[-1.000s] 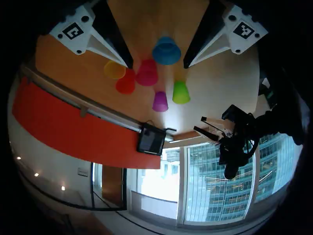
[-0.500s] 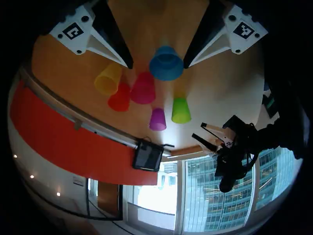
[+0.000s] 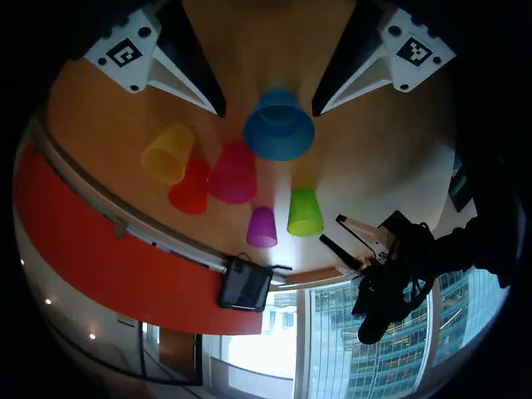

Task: Pour water

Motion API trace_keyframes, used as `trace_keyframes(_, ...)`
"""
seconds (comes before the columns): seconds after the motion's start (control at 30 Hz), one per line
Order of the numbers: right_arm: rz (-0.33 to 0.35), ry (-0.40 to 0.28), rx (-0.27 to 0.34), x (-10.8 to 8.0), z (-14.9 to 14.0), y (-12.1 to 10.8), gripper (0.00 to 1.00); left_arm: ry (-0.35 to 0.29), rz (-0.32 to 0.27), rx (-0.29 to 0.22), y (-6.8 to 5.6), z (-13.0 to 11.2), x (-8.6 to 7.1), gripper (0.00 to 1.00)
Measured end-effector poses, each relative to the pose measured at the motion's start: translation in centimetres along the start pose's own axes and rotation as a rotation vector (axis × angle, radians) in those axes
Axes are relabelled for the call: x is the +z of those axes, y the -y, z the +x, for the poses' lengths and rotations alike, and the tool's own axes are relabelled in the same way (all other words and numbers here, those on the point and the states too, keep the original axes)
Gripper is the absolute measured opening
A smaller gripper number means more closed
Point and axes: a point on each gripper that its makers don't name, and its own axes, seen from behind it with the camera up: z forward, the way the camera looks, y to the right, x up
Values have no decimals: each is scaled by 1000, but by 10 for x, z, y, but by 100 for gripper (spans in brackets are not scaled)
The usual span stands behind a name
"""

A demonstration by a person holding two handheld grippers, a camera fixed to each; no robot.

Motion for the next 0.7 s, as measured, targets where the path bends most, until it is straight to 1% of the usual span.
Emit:
trace_keyframes(0.27, 10, 26, 1, 16, -11, 0, 100, 14, -2, -4, 5, -1, 20, 99)
trace_keyframes(0.57, 24, 38, -4, 34, -16, 3, 100, 8, -30, -9, 2, 7, 39, 99)
trace_keyframes(0.7, 25, 43, -6, 40, -19, 3, 100, 7, -28, -7, 4, 11, 46, 99)
